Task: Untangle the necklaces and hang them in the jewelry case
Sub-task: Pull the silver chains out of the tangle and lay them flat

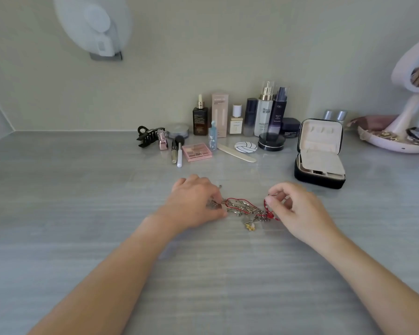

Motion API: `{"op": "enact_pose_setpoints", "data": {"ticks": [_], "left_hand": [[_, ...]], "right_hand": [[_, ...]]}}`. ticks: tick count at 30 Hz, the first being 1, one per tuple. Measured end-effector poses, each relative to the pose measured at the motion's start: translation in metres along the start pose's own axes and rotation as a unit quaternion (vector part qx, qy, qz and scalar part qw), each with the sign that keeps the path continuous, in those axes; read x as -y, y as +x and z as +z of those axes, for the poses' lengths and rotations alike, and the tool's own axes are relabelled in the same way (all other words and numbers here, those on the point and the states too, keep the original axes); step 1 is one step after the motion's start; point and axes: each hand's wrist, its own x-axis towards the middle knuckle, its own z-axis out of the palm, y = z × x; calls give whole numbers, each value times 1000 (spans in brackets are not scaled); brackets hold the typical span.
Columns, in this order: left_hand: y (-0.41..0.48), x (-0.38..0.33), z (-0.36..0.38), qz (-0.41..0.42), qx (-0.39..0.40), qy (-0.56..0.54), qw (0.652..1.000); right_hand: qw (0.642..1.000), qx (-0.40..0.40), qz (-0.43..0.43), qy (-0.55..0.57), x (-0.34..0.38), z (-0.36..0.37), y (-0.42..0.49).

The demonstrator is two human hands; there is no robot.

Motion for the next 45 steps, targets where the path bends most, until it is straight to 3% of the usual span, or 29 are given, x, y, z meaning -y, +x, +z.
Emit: {"op": "enact_pose_setpoints", "data": {"ticks": [3,7,13,17,19,21,22,24,26,31,35,38,41,45], "left_hand": [[-2,0,0,57,-6,70,996],[-3,-5,-8,89,-88,100,987],[5,-37,-40,50,-27,95,994],[17,-44,-70,26,14,38,999],[20,-40,-83,10,-21,-42,999],[21,-36,-84,-23,-81,-205,975],[20,-35,-82,-45,-90,-304,947],[21,-34,-75,-81,-56,-474,875],[24,-31,-66,-84,-24,-549,831],[33,-34,-64,-67,-47,-519,851],[41,-33,-74,-62,-56,-568,819],[44,-35,-71,-42,-25,-591,805],[45,-35,-63,-29,-2,-597,801],[44,-25,-55,-10,28,-646,763]], "right_hand": [[1000,-18,2,19,1,-5,0],[998,-4,-6,55,16,-18,11],[982,167,-91,-4,68,-23,31],[980,159,-114,-22,86,-30,47],[986,134,-99,20,88,-36,57],[984,109,-78,120,90,-42,67],[978,97,-67,170,91,-44,72],[964,78,-43,250,92,-48,80],[949,72,-25,306,93,-49,85],[940,55,-11,335,99,-57,97],[965,25,-51,257,103,-67,108],[958,-2,-70,279,107,-74,113],[955,-3,-50,293,108,-76,118],[942,-33,12,334,104,-79,126]]}}
